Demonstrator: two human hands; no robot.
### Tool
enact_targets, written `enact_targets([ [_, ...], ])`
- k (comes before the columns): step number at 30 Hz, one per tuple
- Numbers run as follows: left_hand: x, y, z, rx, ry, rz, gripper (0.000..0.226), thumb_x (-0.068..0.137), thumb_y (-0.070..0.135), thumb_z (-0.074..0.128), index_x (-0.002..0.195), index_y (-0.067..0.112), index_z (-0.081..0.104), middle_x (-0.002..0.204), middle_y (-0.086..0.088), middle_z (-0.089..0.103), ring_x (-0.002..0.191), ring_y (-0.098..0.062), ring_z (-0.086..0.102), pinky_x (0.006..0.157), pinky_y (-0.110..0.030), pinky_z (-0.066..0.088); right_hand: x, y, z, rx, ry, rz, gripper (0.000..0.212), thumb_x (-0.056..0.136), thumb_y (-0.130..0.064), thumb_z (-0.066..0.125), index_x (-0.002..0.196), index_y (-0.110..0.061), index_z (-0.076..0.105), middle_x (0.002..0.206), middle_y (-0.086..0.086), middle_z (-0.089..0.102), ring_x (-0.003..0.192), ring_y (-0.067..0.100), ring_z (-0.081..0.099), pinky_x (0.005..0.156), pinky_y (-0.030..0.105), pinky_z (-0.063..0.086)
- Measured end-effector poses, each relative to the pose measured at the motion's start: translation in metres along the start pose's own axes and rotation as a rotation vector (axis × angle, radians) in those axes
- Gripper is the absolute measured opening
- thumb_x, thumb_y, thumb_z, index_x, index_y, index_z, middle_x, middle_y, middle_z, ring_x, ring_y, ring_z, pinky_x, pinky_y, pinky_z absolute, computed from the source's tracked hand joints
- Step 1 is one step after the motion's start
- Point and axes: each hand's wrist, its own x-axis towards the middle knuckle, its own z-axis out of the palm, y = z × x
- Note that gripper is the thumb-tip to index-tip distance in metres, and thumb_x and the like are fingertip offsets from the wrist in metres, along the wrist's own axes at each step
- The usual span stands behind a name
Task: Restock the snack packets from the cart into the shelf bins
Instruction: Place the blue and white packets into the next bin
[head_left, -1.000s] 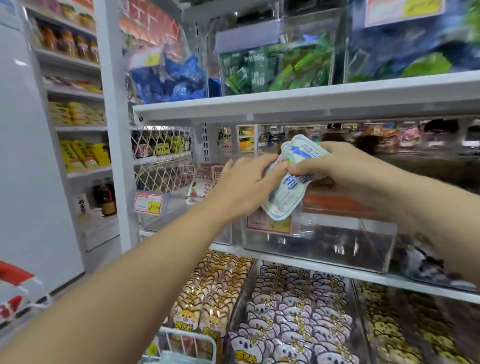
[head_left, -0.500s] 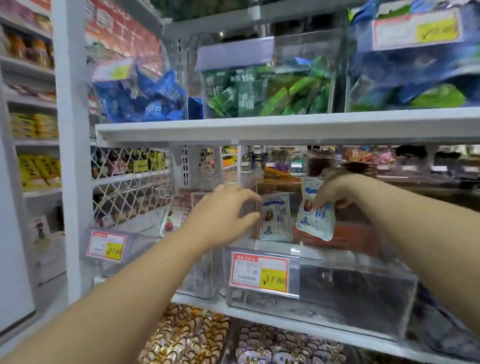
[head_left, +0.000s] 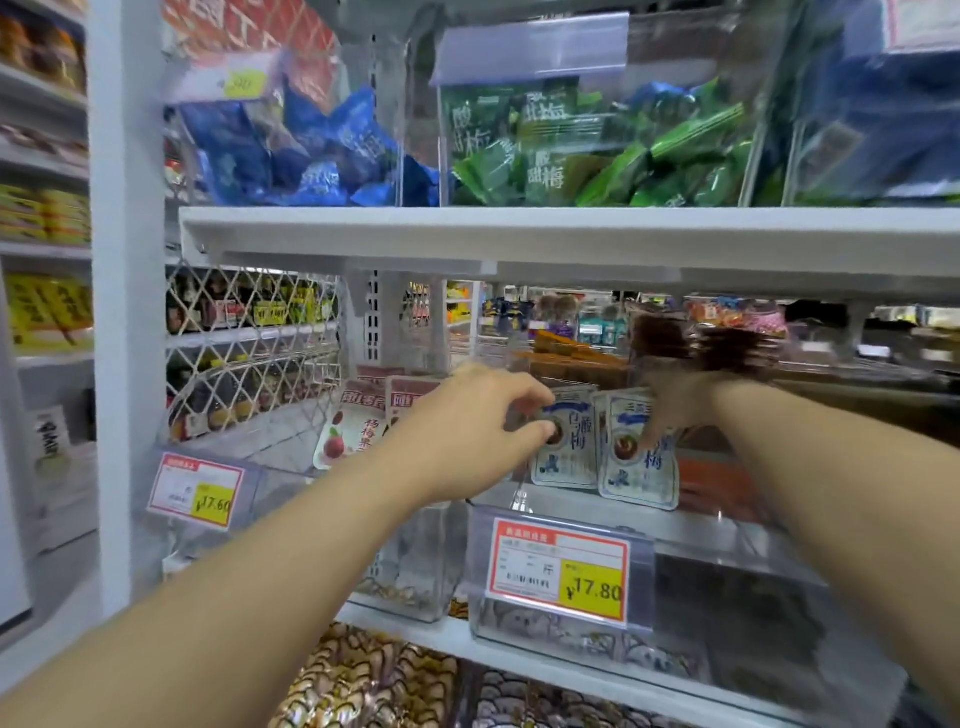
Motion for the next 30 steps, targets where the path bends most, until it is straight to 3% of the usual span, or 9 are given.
enact_targets([
  [11,-0.002,0.001,0.002,-0.019,0.018,0.008,0.036,0.101,0.043,0.053,0.135,0.035,0.057,0.126,0.014,0.063,0.129,-0.008,0.04,0.101,-0.029,0.037,0.005,-0.008,0.009,-0.13,0.104,0.063,0.107,0.053,-0.047,0.095,0.143,-0.015,0.046,0.141,0.011,0.052,0.125,0.032,0.054,0.097,0.041,0.048],
  [19,-0.002,0.001,0.003,-0.024,0.034,0.004,0.035,0.101,0.042,0.053,0.135,0.035,0.057,0.124,0.016,0.063,0.129,-0.006,0.038,0.106,-0.031,0.037,-0.003,-0.007,0.008,-0.17,0.087,0.005,0.122,0.057,-0.033,0.097,0.152,-0.01,0.025,0.15,0.015,0.04,0.13,0.033,0.049,0.101,0.043,0.05],
  [26,-0.002,0.001,0.005,-0.009,0.047,0.015,0.036,0.1,0.042,0.053,0.136,0.034,0.057,0.125,0.016,0.063,0.13,-0.005,0.038,0.106,-0.029,0.036,-0.01,-0.013,0.005,-0.312,0.142,0.004,0.118,0.051,-0.05,0.094,0.146,-0.014,0.034,0.134,0.012,0.05,0.113,0.032,0.058,0.089,0.045,0.055],
  [30,0.0,0.0,0.006,0.008,0.052,0.012,0.036,0.1,0.041,0.054,0.136,0.034,0.057,0.128,0.015,0.061,0.131,-0.005,0.037,0.108,-0.031,0.036,-0.018,-0.019,-0.002,-0.409,0.146,0.034,0.118,0.054,-0.061,0.089,0.147,-0.018,0.033,0.136,0.008,0.049,0.115,0.03,0.058,0.086,0.042,0.055],
])
